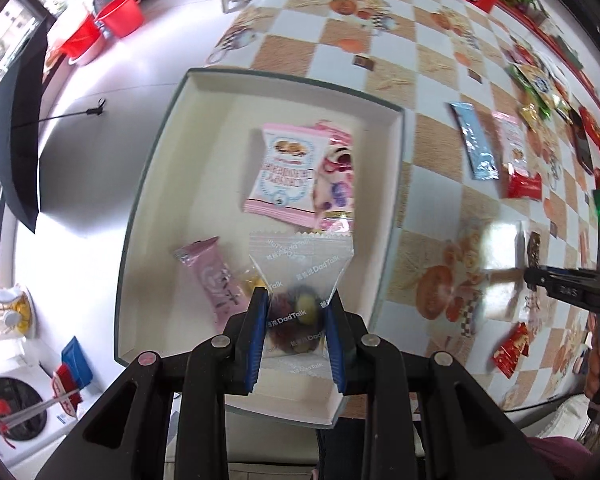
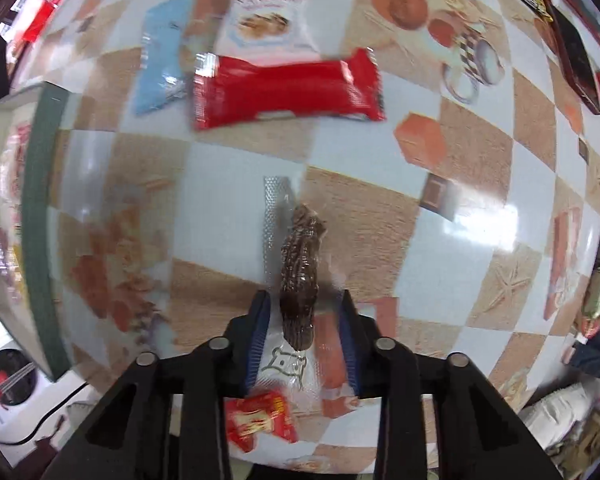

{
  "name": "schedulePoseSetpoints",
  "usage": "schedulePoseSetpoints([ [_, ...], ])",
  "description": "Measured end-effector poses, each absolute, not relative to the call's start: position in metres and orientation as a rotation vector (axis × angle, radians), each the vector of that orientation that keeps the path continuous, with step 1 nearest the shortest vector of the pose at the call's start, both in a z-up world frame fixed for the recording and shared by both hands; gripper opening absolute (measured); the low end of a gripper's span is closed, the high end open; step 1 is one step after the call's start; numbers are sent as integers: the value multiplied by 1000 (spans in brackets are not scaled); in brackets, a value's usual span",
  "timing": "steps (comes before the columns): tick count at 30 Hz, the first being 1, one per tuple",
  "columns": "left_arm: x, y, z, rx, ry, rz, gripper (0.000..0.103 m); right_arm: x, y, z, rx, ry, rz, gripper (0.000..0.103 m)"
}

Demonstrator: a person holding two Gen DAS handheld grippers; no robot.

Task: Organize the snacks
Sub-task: 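Carry both packets over the tray and open both tools to drop them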

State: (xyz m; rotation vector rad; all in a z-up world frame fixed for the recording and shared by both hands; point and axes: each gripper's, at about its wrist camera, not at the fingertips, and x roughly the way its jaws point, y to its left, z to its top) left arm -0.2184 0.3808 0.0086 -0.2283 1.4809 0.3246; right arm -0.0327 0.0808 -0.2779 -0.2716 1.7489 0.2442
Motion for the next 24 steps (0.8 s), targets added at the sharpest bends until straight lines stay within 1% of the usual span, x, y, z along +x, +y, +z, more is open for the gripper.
schedulePoseSetpoints([
  [1, -219, 385, 8, -240, 1476, 333, 30, -33, 82, -274, -249, 1748, 260, 24],
  [2, -219, 388, 8, -248, 1469, 339, 30, -33, 84, -269, -219, 1744, 285, 15],
  [3, -220, 391, 8, -254, 1464, 346, 30, -33, 88, -263, -199, 1743, 309, 14],
  [10, -229, 409, 5, -309, 1444, 373, 30, -27, 123, -238, -205, 1709, 384, 14],
  [13, -235, 417, 2, -331, 1440, 385, 30, -22, 124, -235, -136, 1740, 391, 14],
  [15, -238, 421, -2, -343, 1443, 393, 30, -18, 137, -222, -139, 1717, 442, 14],
  [21, -245, 430, -12, -365, 1455, 407, 30, -18, 212, -188, -179, 1666, 652, 14],
  [24, -249, 432, -15, -378, 1461, 412, 30, -35, 255, -188, -209, 1668, 739, 14],
])
